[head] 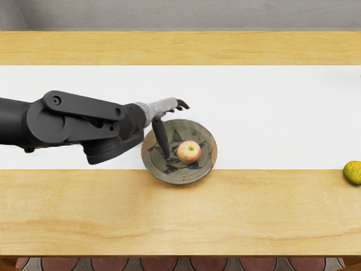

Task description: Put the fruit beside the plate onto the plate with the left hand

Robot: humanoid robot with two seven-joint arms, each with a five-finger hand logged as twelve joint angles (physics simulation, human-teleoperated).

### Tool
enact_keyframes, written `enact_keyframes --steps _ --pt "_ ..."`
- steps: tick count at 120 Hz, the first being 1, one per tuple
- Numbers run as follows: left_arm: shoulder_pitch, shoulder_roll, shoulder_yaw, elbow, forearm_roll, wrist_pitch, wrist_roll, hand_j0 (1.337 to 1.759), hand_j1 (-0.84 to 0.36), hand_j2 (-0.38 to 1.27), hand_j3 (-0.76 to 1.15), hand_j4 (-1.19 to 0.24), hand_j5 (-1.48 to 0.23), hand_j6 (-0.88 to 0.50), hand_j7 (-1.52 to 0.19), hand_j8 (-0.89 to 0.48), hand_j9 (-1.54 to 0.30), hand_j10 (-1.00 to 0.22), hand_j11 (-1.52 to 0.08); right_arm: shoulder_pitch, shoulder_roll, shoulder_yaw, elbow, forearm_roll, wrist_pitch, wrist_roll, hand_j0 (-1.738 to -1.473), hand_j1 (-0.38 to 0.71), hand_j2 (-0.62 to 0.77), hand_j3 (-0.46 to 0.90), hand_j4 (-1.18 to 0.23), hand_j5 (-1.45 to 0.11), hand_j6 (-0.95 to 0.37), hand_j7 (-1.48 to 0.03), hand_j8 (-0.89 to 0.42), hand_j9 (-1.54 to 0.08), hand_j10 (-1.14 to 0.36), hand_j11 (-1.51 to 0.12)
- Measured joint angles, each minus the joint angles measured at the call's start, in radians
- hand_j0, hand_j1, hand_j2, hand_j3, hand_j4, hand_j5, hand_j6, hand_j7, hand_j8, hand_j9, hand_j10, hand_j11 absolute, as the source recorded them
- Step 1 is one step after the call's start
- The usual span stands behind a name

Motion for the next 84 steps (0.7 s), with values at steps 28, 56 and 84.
enact_keyframes --steps 28,56,84 --pt "0.002 0.166 -0.120 -0.030 0.003 -0.119 0.001 1.658 0.30 0.02 0.00 -0.05 -0.07 -0.05 -0.07 -0.05 -0.07 -0.05 -0.07 0.000 0.000 0.000 0.000 0.000 0.000 0.000 -1.658 -0.32 0.00 0.00 -0.02 -0.03 -0.02 -0.03 -0.02 -0.03 -0.02 -0.03" --pt "0.017 0.474 -0.243 -0.050 0.004 -0.496 0.001 1.658 0.33 0.01 0.00 -0.02 -0.02 -0.02 -0.02 -0.02 -0.02 -0.02 -0.02 0.000 0.000 0.000 0.000 0.000 0.000 0.000 -1.658 -0.32 0.00 0.00 -0.02 -0.03 -0.02 -0.03 -0.02 -0.03 -0.02 -0.03" --pt "0.038 0.672 -0.343 -0.056 0.003 -0.801 0.004 1.658 0.34 0.00 0.00 -0.01 -0.01 -0.01 -0.01 -0.01 -0.01 -0.01 -0.01 0.000 0.000 0.000 0.000 0.000 0.000 0.000 -1.658 -0.32 0.00 0.00 -0.02 -0.03 -0.02 -0.03 -0.02 -0.03 -0.02 -0.03"
